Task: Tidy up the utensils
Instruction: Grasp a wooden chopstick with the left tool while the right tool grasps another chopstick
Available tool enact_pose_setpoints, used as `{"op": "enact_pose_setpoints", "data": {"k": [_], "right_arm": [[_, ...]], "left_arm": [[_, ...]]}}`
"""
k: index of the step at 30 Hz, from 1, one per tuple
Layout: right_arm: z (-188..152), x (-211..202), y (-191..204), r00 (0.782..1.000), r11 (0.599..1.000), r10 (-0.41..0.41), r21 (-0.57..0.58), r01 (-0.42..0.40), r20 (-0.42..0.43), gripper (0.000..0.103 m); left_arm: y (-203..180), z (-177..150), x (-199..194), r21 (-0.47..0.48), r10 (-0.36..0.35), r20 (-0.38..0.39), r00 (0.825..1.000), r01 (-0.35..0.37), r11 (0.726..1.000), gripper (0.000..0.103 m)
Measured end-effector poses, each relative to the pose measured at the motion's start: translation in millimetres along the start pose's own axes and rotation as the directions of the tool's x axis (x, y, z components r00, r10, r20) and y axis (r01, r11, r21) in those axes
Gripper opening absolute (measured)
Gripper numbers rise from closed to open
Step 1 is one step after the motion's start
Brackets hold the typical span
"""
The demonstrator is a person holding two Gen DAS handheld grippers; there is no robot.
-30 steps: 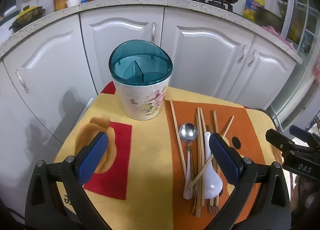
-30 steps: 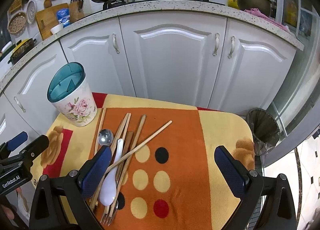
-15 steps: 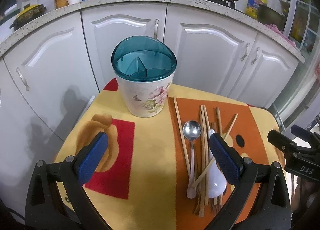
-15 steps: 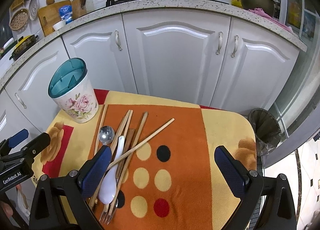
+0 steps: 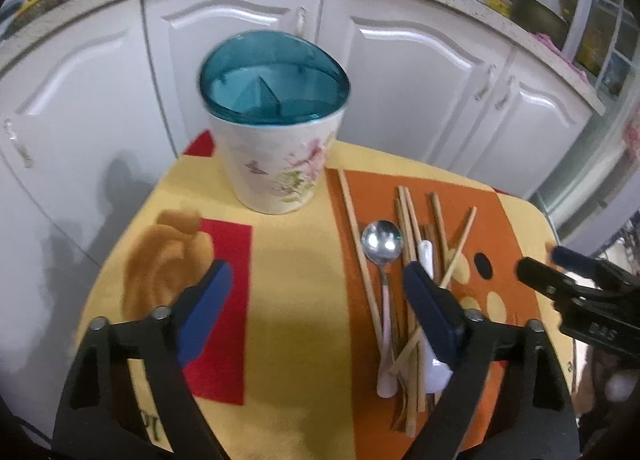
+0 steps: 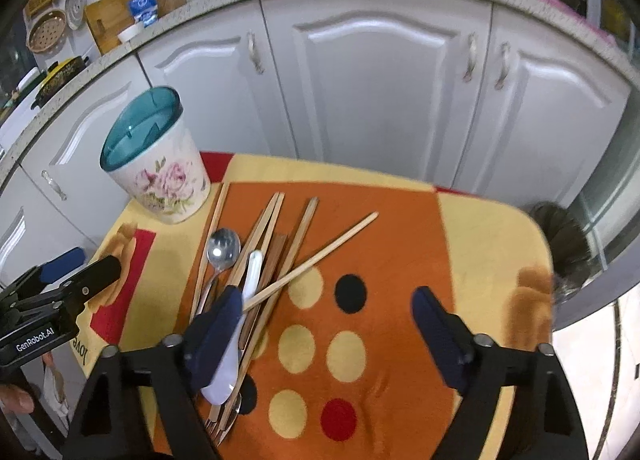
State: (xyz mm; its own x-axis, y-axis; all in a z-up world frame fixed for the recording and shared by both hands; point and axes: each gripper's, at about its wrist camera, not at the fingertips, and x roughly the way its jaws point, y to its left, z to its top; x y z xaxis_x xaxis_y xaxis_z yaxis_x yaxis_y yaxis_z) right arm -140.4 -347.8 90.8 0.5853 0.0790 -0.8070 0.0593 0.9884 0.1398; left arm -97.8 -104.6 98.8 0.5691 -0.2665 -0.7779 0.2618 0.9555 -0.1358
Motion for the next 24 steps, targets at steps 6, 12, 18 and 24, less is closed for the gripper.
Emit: {"op": "enact_pose_setpoints", "data": {"k": [6, 12, 18, 24], "right_arm": [[6.6, 29.7, -6.7, 0.997, 0.998, 0.049, 0.038, -0.046, -0.062, 0.064], [20.2, 56.1, -16.0, 0.992, 0.994, 0.080, 0.085, -0.072, -0.100, 0.053], [32.3, 83.7, -28.2, 0.987, 0.992, 0.068, 0.111, -0.052, -0.145, 0.039], [47.0, 98.1, -30.5, 0.984, 0.988, 0.100, 0.130, -0.082, -0.145, 0.020]], "left_arm": [[-7.2, 4.8, 25.6, 0.036, -0.070, -0.052, 0.996, 0.072, 0.997, 0.069], [-8.9, 9.0, 62.2, 0.024, -0.086, -0.137, 0.987, 0.090, 0.996, 0.055], [-18.2, 8.6, 91.3, 0.049, -0.056, -0.207, 0.977, 0.068, 0.996, 0.039], [-23.7, 12.8, 101.5, 0.060, -0.039, -0.195, 0.980, 0.052, 0.997, 0.025]]}}
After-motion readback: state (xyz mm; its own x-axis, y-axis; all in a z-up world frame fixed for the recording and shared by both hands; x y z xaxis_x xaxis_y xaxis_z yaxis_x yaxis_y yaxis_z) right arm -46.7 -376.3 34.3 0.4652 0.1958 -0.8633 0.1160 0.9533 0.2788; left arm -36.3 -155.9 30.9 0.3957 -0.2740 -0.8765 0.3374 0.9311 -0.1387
